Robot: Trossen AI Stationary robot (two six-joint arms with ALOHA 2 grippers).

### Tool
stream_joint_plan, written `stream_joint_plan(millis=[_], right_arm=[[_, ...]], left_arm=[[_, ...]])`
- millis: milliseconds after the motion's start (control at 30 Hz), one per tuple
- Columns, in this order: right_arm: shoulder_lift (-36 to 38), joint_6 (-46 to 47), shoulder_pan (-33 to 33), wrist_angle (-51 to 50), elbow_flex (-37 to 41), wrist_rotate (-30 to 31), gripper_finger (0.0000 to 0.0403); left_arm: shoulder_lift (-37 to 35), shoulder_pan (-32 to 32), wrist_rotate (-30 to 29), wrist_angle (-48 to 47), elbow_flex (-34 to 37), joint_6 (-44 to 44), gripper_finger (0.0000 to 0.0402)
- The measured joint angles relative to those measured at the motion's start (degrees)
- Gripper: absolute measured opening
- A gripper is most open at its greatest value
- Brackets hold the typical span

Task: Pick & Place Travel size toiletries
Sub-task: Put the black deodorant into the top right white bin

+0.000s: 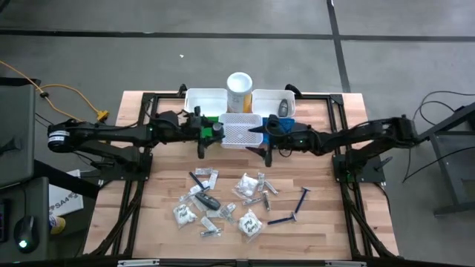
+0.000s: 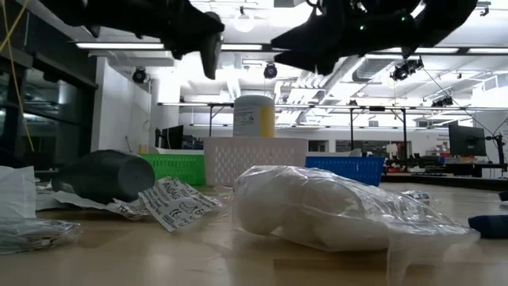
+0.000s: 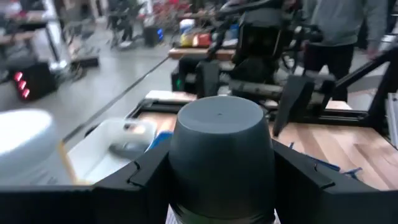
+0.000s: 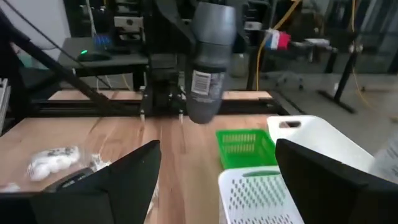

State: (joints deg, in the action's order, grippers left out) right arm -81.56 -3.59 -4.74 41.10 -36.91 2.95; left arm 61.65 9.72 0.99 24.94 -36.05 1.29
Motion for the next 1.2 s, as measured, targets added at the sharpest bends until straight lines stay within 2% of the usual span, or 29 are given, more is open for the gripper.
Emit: stream_joint_plan(millis=[233,467,600,733,933,1200], right_arm=[[-9.2,-4.0,1.1,15.7,-0.5,2.5,0.031],[-15.8,-4.6,1.0,15.5,-6.4,3.1,0.0327],[-19.1,-5.7,1.0,15.4,-10.6,5.5,0.0334],[-20.2,-7.0,1.0,14.7,-13.4,3.1,0.033],[-20.2,-7.1,0.9,12.8,-14.7,2.6,0.0293],[-20.2,-5.4,0.5,12.5,-14.7,2.3,0.0192]], left_arm=[[7.2,0.0,1.8,9.9,0.0,3.3,0.0203],[11.7,0.0,4.6,18.2,0.0,4.8,0.0203],[12.6,0.0,4.8,19.1,0.0,4.7,0.0203],[12.6,0.0,4.8,19.1,0.0,4.6,0.0203],[12.6,0.0,5.6,19.2,0.0,4.5,0.0203],[12.6,0.0,6.0,19.5,0.0,4.8,0.0203]])
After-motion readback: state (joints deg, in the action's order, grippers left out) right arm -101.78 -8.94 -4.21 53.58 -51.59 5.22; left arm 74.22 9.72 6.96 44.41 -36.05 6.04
